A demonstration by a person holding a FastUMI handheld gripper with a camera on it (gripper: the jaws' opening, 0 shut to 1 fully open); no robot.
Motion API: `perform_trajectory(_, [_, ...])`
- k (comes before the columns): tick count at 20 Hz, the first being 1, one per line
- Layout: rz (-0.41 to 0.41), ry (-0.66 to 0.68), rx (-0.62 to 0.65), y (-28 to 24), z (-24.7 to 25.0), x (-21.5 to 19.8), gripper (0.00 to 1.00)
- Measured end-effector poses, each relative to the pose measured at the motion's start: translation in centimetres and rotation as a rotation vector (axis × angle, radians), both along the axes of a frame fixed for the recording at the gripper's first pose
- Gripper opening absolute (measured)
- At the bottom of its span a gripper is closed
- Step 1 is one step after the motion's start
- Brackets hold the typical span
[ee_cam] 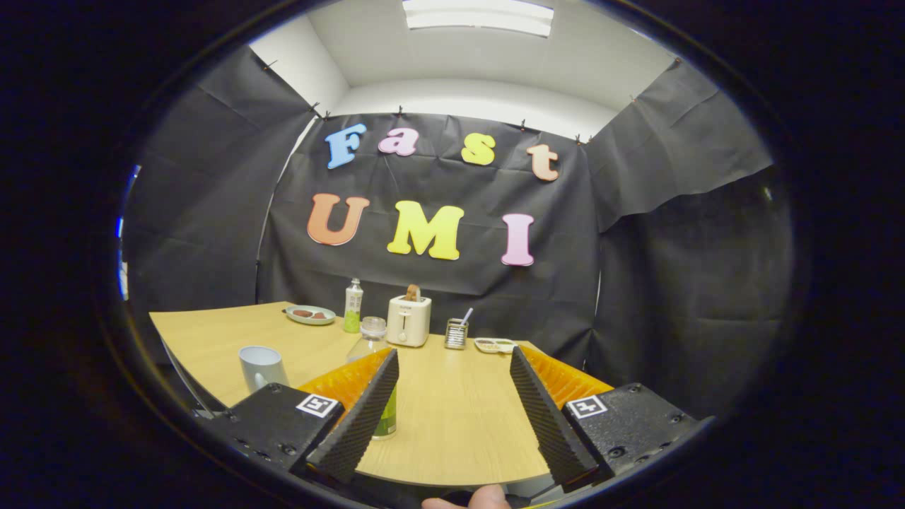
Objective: Take the bottle from table, then pour the juice into the cup, finally place the bottle on the coaster
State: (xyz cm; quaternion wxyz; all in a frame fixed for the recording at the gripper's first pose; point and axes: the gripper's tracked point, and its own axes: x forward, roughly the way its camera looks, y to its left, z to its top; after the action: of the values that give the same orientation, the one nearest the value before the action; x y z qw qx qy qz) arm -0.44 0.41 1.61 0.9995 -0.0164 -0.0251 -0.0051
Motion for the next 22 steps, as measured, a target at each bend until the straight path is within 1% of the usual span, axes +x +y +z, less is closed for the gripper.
perform_trajectory(7, [0.059, 0.043, 0.042, 1.5, -0.9, 1.1, 1.00])
perform_trajectory(11, [0.063, 0.046, 0.056, 1.9, -1.0, 1.5, 1.00])
perform_trajectory(13, [0.062, 0.049, 0.043, 2.1, -1.2, 1.8, 1.00])
perform_trajectory(19, [0.143, 0.090, 0.064, 4.5, -2.3, 3.2, 1.00])
perform_trajectory(22, [0.153, 0.094, 0.045, 5.2, -2.9, 3.7, 1.00])
